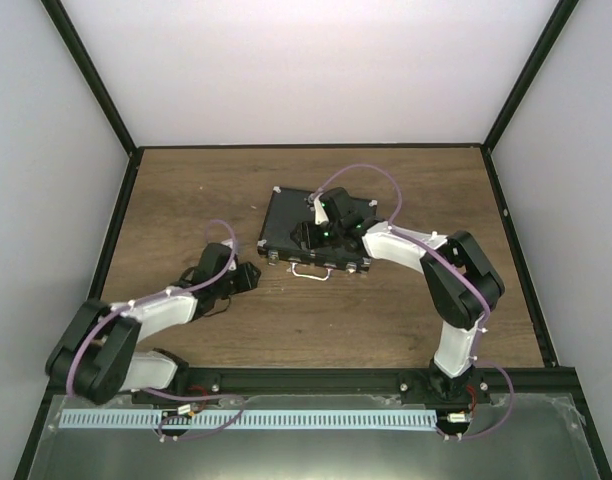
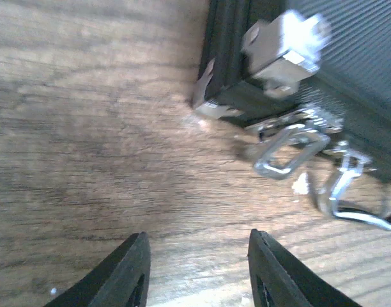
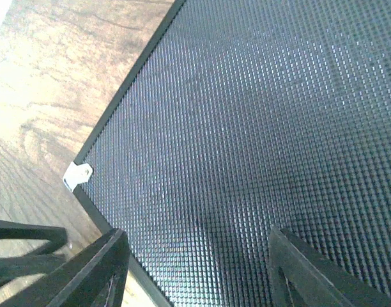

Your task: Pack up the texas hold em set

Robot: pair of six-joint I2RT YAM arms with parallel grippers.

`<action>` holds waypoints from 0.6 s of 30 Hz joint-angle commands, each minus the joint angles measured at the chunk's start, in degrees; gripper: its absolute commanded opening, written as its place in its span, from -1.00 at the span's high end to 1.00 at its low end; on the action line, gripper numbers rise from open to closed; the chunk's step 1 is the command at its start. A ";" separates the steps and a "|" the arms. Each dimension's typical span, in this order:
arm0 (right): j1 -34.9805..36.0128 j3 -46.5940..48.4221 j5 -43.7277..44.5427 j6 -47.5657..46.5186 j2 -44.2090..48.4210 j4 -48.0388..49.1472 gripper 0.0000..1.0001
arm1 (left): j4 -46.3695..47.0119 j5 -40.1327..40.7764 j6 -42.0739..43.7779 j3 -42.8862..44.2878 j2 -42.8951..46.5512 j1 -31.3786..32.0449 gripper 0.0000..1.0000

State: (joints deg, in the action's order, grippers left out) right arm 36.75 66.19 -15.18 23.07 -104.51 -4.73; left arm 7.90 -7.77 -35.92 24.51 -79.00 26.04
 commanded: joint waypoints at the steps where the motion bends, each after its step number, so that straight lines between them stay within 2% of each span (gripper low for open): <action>1: 0.95 -2.28 0.04 0.38 2.56 -4.12 -0.21 | -0.38 2.15 1.00 -1.26 8.43 0.18 0.01; 4: 0.95 -1.72 0.48 0.14 1.50 -5.06 -0.22 | 0.95 -0.95 1.98 -0.10 7.18 0.15 -0.07; 8: 1.02 -1.88 -0.31 0.60 0.48 -4.96 -0.21 | 5.40 -6.87 0.38 -0.15 2.19 0.14 0.00; 14: 1.04 -2.98 -0.54 0.79 0.97 -4.39 -0.21 | 8.75 -8.85 -1.07 0.44 -3.83 0.14 0.13; 18: 1.04 -3.39 -0.34 0.75 1.00 -4.76 -0.21 | 10.02 -8.74 -1.39 1.09 -6.28 0.13 0.14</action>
State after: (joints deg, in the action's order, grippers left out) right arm 37.01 64.64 -15.20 23.22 -103.00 -5.69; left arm 14.57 -15.25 -36.53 24.25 -83.35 26.04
